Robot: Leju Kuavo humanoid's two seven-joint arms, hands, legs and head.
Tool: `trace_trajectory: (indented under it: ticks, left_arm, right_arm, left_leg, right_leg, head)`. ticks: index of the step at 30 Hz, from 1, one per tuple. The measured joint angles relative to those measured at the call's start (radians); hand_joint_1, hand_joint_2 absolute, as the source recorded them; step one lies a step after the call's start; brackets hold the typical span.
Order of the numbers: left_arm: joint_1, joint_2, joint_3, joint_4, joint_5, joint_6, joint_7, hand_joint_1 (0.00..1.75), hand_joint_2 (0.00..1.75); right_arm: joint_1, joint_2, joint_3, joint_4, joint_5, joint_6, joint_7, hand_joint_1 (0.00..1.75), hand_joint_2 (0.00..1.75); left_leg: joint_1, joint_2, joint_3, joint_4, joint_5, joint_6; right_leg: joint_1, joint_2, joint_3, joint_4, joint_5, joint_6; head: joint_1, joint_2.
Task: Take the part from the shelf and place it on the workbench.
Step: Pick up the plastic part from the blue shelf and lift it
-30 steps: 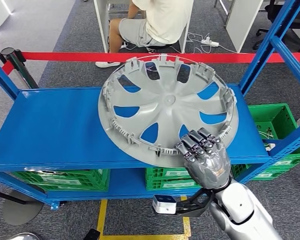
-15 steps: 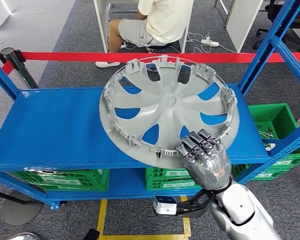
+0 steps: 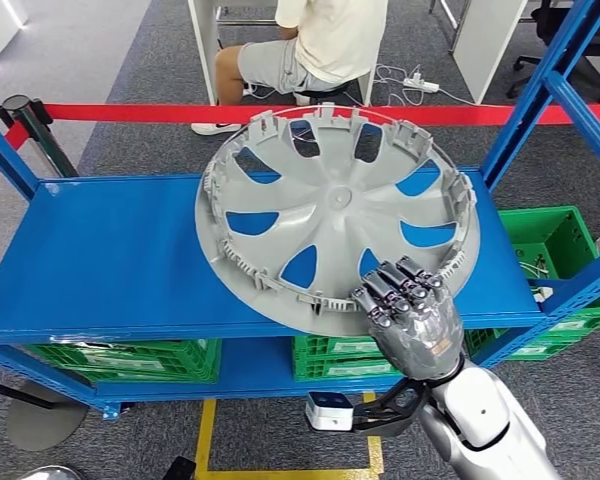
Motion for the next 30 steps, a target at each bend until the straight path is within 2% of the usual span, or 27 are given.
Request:
trace_trajectory:
  ticks: [2, 3, 5, 6, 7, 8, 9, 10, 11, 12, 13, 14, 16, 17, 18, 19, 21, 22, 23, 24, 25, 27, 28, 29, 30]
  left_arm:
    - [0.000, 0.001, 0.000, 0.000, 0.002, 0.000, 0.000, 0.00, 1.75]
    - [0.000, 0.002, 0.000, 0.000, 0.003, 0.000, 0.000, 0.00, 1.75]
    - [0.000, 0.002, 0.000, 0.000, 0.006, 0.000, 0.000, 0.00, 1.75]
    - [0.001, 0.003, 0.000, 0.000, 0.007, 0.000, 0.000, 0.00, 1.75]
    - [0.001, 0.003, 0.000, 0.000, 0.007, 0.000, 0.000, 0.00, 1.75]
    - [0.001, 0.004, 0.000, 0.000, 0.008, 0.000, 0.000, 0.00, 1.75]
    - [0.001, 0.004, 0.000, 0.000, 0.008, 0.000, 0.000, 0.00, 1.75]
    - [0.001, 0.004, 0.000, 0.000, 0.008, 0.001, 0.000, 0.00, 1.75]
    - [0.000, 0.005, 0.000, 0.000, 0.008, 0.002, 0.000, 0.00, 1.75]
    - [0.000, 0.007, 0.000, 0.000, 0.008, 0.003, 0.000, 0.00, 1.75]
    - [0.000, 0.008, 0.000, 0.000, 0.008, 0.004, 0.000, 0.00, 1.75]
    - [0.000, 0.009, 0.000, 0.000, 0.008, 0.004, 0.000, 0.00, 1.75]
    - [0.000, 0.010, 0.000, 0.000, 0.008, 0.005, 0.000, 0.00, 1.75]
    - [-0.001, 0.010, 0.000, 0.000, 0.008, 0.005, 0.000, 0.00, 1.75]
    - [-0.002, 0.011, 0.000, 0.000, 0.008, 0.005, 0.000, 0.00, 1.75]
    - [-0.004, 0.010, 0.000, 0.000, 0.008, 0.005, 0.000, 0.00, 1.75]
    - [-0.010, 0.010, 0.000, 0.000, 0.008, 0.006, 0.000, 0.00, 1.75]
    - [-0.012, 0.010, 0.000, 0.000, 0.008, 0.006, 0.000, 0.00, 1.75]
    - [-0.013, 0.010, 0.000, 0.000, 0.008, 0.006, 0.000, 0.00, 1.75]
    - [-0.012, 0.010, 0.000, 0.000, 0.008, 0.006, 0.001, 0.00, 1.75]
    - [-0.011, 0.010, 0.000, 0.000, 0.008, 0.006, 0.002, 0.00, 1.75]
    - [-0.008, 0.010, 0.000, 0.000, 0.008, 0.006, 0.005, 0.00, 1.75]
    - [-0.007, 0.010, 0.000, 0.000, 0.008, 0.006, 0.006, 0.00, 1.75]
    - [-0.006, 0.010, 0.000, 0.000, 0.008, 0.006, 0.007, 0.00, 1.75]
    - [-0.004, 0.010, 0.000, 0.000, 0.008, 0.007, 0.007, 0.00, 1.75]
  right_arm:
    - [-0.001, 0.000, 0.000, -0.002, 0.000, 0.000, 0.000, 1.75, 1.75]
    - [-0.002, 0.000, -0.001, -0.003, 0.000, 0.000, 0.000, 1.75, 1.75]
    - [-0.002, 0.000, -0.001, -0.003, 0.000, 0.000, 0.000, 1.75, 1.75]
    - [-0.002, 0.000, -0.001, -0.003, 0.000, 0.000, 0.001, 1.75, 1.75]
    - [-0.001, 0.000, -0.001, -0.003, 0.000, 0.000, 0.001, 1.75, 1.75]
    - [-0.001, 0.000, -0.001, -0.003, 0.000, 0.000, 0.001, 1.75, 1.75]
    - [-0.001, 0.000, -0.001, -0.003, 0.000, 0.000, 0.002, 1.75, 1.75]
    - [-0.001, 0.000, -0.001, -0.003, 0.000, 0.000, 0.002, 1.75, 1.75]
    - [-0.001, 0.000, -0.001, -0.003, 0.000, 0.000, 0.003, 1.75, 1.75]
    - [-0.002, 0.000, -0.001, -0.003, 0.000, -0.001, 0.004, 1.75, 1.75]
    - [-0.002, 0.000, -0.001, -0.003, 0.000, -0.001, 0.004, 1.75, 1.75]
    - [-0.001, 0.000, -0.001, -0.003, 0.000, -0.001, 0.005, 1.75, 1.75]
    - [0.000, 0.000, -0.001, -0.003, 0.001, -0.001, 0.005, 1.75, 1.75]
    - [0.000, 0.000, -0.001, -0.003, 0.001, -0.001, 0.005, 1.75, 1.75]
    - [0.000, 0.000, -0.001, -0.003, 0.001, -0.001, 0.005, 1.75, 1.75]
    - [0.000, 0.000, -0.001, -0.003, 0.001, -0.001, 0.006, 1.75, 1.75]
    - [0.000, 0.000, -0.001, -0.003, 0.001, -0.001, 0.007, 1.75, 1.75]
    - [0.000, 0.000, -0.001, -0.003, 0.001, -0.001, 0.009, 1.75, 1.75]
    - [0.001, 0.000, -0.001, -0.003, 0.001, -0.001, 0.011, 1.75, 1.75]
    - [0.002, 0.000, -0.001, -0.003, 0.001, -0.001, 0.014, 1.75, 1.75]
    - [0.003, 0.000, -0.001, -0.003, 0.001, -0.001, 0.016, 1.75, 1.75]
    - [0.004, 0.000, -0.001, -0.003, 0.001, -0.001, 0.021, 1.75, 1.75]
    - [0.004, 0.000, -0.001, -0.003, 0.001, -0.001, 0.023, 1.75, 1.75]
    - [0.004, 0.000, -0.001, -0.003, 0.001, -0.001, 0.026, 1.75, 1.75]
    - [0.004, 0.000, -0.001, -0.003, 0.001, -0.001, 0.028, 1.75, 1.75]
  left_leg:
    - [0.005, 0.002, 0.008, -0.013, 0.008, 0.008]
    - [0.008, 0.003, 0.011, -0.019, 0.011, 0.011]
    - [0.010, 0.004, 0.013, -0.023, 0.013, 0.013]
    - [0.010, 0.004, 0.012, -0.022, 0.013, 0.013]
    - [0.011, 0.005, 0.012, -0.022, 0.013, 0.013]
    - [0.012, 0.004, 0.012, -0.022, 0.013, 0.012]
    - [0.015, 0.004, 0.012, -0.020, 0.013, 0.009]
    - [0.017, 0.003, 0.012, -0.017, 0.012, 0.004]
    - [0.017, 0.001, 0.009, -0.014, 0.012, -0.003]
    - [0.016, -0.001, 0.006, -0.009, 0.013, -0.011]
    - [0.013, -0.002, 0.003, -0.006, 0.016, -0.019]
    - [0.011, -0.003, 0.000, -0.005, 0.021, -0.025]
    - [0.012, -0.003, -0.004, -0.004, 0.027, -0.035]
    - [0.013, -0.001, -0.009, 0.003, 0.018, -0.039]
    - [0.014, 0.001, -0.021, 0.027, -0.008, -0.043]
    - [0.015, 0.004, -0.038, 0.073, -0.047, -0.046]
    - [0.014, 0.006, -0.081, 0.208, -0.133, -0.050]
    - [0.014, 0.006, -0.092, 0.262, -0.156, -0.050]
    - [0.014, 0.006, -0.089, 0.286, -0.160, -0.048]
    - [0.014, 0.006, -0.068, 0.272, -0.146, -0.044]
    - [0.013, 0.006, -0.031, 0.225, -0.122, -0.038]
    - [0.009, 0.005, 0.059, 0.088, -0.089, -0.027]
    - [0.007, 0.005, 0.088, 0.036, -0.086, -0.023]
    - [0.004, 0.004, 0.102, 0.005, -0.088, -0.021]
    - [0.002, 0.004, 0.103, -0.006, -0.087, -0.019]
  right_leg:
    - [0.000, -0.001, -0.009, 0.018, -0.017, 0.006]
    - [0.001, -0.001, -0.024, 0.052, -0.040, 0.009]
    - [-0.001, -0.003, -0.082, 0.177, -0.105, 0.013]
    - [-0.002, -0.003, -0.112, 0.241, -0.128, 0.015]
    - [-0.004, -0.003, -0.133, 0.281, -0.134, 0.018]
    - [-0.005, -0.003, -0.137, 0.283, -0.117, 0.021]
    - [-0.008, -0.004, -0.121, 0.243, -0.082, 0.024]
    - [-0.012, -0.005, -0.091, 0.175, -0.042, 0.029]
    - [-0.014, -0.005, -0.057, 0.110, -0.013, 0.035]
    - [-0.015, -0.004, -0.033, 0.062, 0.004, 0.036]
    - [-0.016, -0.003, -0.022, 0.038, 0.009, 0.034]
    - [-0.014, 0.000, -0.022, 0.037, 0.007, 0.028]
    - [-0.015, 0.000, -0.034, 0.040, 0.013, 0.010]
    - [-0.015, 0.000, -0.040, 0.041, 0.019, 0.000]
    - [-0.015, -0.001, -0.048, 0.041, 0.025, -0.011]
    - [-0.015, -0.003, -0.057, 0.040, 0.032, -0.021]
    - [-0.011, -0.006, -0.077, 0.040, 0.046, -0.034]
    - [-0.009, -0.007, -0.087, 0.040, 0.054, -0.037]
    - [-0.007, -0.008, -0.097, 0.041, 0.061, -0.038]
    - [-0.004, -0.008, -0.107, 0.041, 0.068, -0.037]
    - [-0.003, -0.007, -0.115, 0.041, 0.076, -0.036]
    - [0.000, -0.006, -0.129, 0.041, 0.090, -0.028]
    - [0.001, -0.006, -0.135, 0.041, 0.098, -0.023]
    - [0.002, -0.007, -0.139, 0.040, 0.106, -0.017]
    - [0.001, -0.009, -0.142, 0.037, 0.115, -0.012]
  head:
    - [0.002, 0.000]
    - [0.005, 0.000]
    - [0.009, 0.000]
    - [0.009, 0.000]
    - [0.008, 0.000]
    - [0.009, 0.000]
    - [0.008, 0.000]
    - [0.009, 0.000]
    - [0.011, 0.000]
    - [0.014, 0.000]
    - [0.015, 0.000]
    - [0.014, 0.000]
    - [0.010, 0.000]
    - [0.009, 0.000]
    - [0.008, 0.000]
    - [0.005, 0.000]
    - [0.003, 0.000]
    - [0.002, 0.000]
    - [0.002, 0.000]
    - [0.002, 0.000]
    - [0.002, 0.000]
    - [0.003, 0.000]
    - [0.003, 0.000]
    - [0.004, 0.000]
    - [0.004, 0.000]
